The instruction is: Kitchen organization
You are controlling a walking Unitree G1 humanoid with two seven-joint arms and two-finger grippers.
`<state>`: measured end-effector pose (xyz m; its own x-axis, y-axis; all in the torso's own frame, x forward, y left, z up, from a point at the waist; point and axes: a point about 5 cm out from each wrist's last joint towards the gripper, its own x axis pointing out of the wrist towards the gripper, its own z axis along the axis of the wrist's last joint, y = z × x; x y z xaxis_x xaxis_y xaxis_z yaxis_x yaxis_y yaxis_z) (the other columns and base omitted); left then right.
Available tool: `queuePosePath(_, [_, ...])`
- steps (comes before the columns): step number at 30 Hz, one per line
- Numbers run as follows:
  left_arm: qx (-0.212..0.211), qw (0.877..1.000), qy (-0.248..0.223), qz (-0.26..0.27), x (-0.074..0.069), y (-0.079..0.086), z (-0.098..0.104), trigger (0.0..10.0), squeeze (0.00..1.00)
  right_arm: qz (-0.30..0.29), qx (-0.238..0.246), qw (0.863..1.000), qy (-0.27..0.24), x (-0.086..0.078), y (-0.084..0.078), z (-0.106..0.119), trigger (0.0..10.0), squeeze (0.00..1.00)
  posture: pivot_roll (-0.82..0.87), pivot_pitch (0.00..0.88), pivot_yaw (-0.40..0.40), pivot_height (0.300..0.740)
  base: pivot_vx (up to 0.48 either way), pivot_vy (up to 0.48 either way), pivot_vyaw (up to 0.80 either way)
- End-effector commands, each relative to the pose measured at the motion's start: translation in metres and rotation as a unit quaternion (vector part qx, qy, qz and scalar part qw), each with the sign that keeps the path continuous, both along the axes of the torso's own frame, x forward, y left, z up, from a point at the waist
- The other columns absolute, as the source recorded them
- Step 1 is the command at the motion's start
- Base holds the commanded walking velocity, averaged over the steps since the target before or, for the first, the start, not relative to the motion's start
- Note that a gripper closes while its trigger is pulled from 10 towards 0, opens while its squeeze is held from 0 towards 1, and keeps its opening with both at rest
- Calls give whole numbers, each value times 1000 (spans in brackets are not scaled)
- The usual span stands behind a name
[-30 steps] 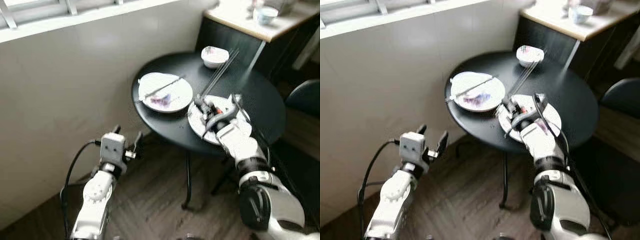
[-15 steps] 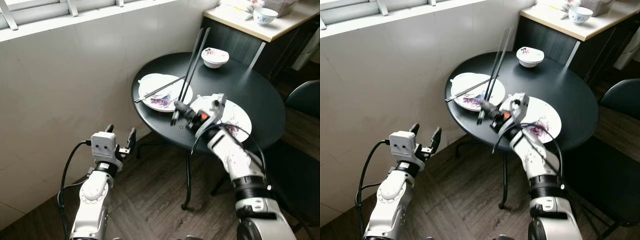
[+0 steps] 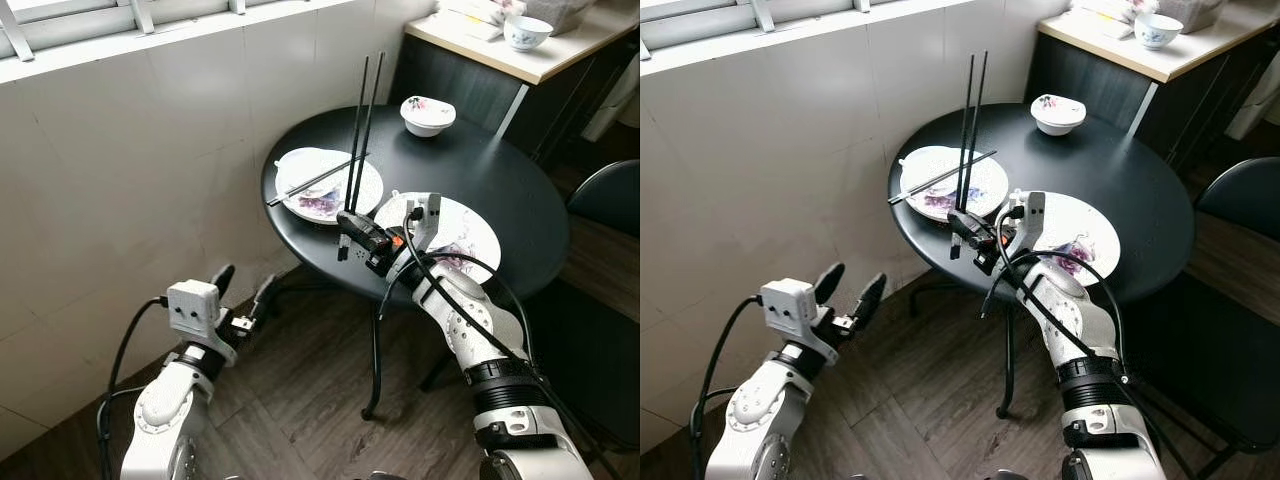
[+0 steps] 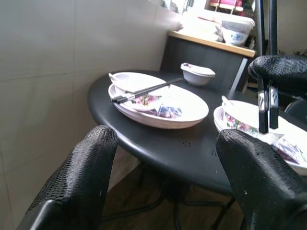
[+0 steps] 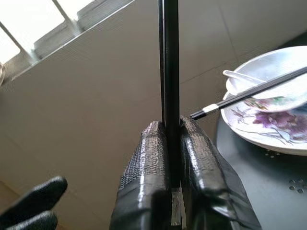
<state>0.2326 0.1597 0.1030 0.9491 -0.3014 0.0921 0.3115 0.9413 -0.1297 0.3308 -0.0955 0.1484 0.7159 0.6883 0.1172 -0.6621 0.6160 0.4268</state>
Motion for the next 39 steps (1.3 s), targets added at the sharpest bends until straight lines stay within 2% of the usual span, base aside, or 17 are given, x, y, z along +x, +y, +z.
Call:
queuePosePath(1, [1,1000,1,-2,1,-3,2,10000,0,-1,-8,1000,-20,-1,-1,5,0,0,15,7,-82,740,0,0,444])
queuePosePath(4, [8,999,11,32,3,0,-1,10000,0,-16,-36,998,-45,-1,-1,7,0,0,14,8,-82,740,0,0,783])
queuePosePath(8, [8,999,11,36,3,2,0,10000,0,-20,-62,996,-66,-3,-1,6,0,0,17,11,-79,740,0,0,800])
queuePosePath(13, [-7,1000,-5,-9,-3,-8,7,10000,0,-5,-80,993,-89,-8,7,6,0,0,19,12,-76,740,0,0,800])
queuePosePath(17, [4,999,-8,-37,-10,-14,10,10000,0,2,-87,991,-99,-10,9,6,0,0,24,14,-73,740,0,0,800])
queuePosePath(28, [19,999,-3,-45,-15,-13,8,10000,0,10,-115,985,-128,-9,11,8,0,0,28,16,-75,740,0,0,800])
queuePosePath(39, [33,998,-4,-44,-13,-14,6,10000,0,9,-123,982,-142,-8,14,10,0,0,29,17,-73,740,0,0,800])
